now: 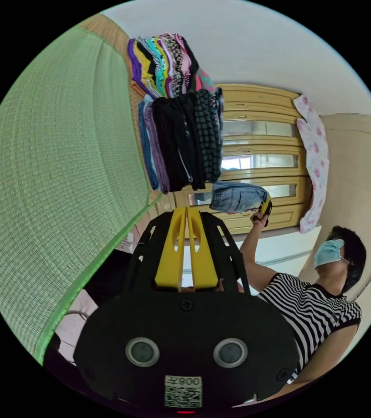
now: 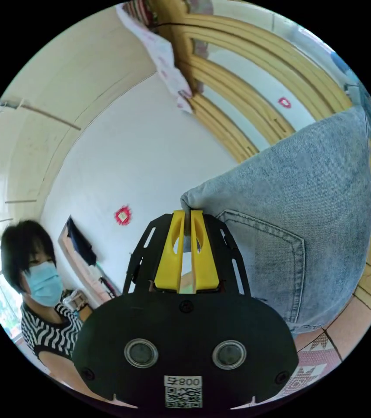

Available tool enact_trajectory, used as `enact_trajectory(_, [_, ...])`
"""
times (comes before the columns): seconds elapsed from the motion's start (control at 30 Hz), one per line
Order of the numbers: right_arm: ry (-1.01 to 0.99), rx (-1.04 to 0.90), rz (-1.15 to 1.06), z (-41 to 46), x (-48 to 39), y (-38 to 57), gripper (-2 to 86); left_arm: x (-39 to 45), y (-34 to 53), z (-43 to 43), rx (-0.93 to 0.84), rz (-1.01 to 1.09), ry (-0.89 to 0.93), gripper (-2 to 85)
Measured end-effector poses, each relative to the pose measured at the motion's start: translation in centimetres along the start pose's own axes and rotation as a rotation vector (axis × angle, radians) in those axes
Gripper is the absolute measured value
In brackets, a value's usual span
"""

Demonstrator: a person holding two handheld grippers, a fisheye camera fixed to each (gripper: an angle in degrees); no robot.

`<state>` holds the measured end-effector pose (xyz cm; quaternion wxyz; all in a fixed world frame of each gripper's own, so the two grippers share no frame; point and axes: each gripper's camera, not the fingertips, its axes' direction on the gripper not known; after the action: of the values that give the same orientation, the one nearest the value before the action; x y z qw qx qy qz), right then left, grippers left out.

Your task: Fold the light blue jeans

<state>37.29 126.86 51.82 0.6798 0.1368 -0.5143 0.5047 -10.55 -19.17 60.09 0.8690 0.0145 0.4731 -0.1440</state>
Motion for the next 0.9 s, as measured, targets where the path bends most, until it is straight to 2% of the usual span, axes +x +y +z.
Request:
enact_trajectory(0.2, [-0.232, -0.186, 0.004, 10.9, -11.2, 0.5, 1.7, 0.6, 7.4, -4.5, -0.035, 0.093, 0.098, 5.2])
enact_trajectory(0.3, [-0.367, -0.291, 0.035, 18.4, -16.4, 2.0, 1.6, 0.2, 11.5, -8.5, 0.012, 0.116, 0.127, 6.6])
enact_trajectory(0.67, [-0.685, -0.75, 0.229, 52.4, -37.7, 10.7, 1.6, -6.4, 27.5, -30.6, 0.527, 0.019, 0.037, 8.8])
enact_trajectory(0.8, [-0.758, -0.871, 0.259, 61.8, -45.8, 12.7, 1.7, -8.5, 32.9, -38.1, 0.745, 0.015, 0.026, 8.7])
enact_trajectory(0.9, [-0.811, -0.934, 0.275, 67.6, -51.6, 13.3, 1.7, -9.2, 36.1, -42.4, 0.838, 0.027, -0.037, 8.6])
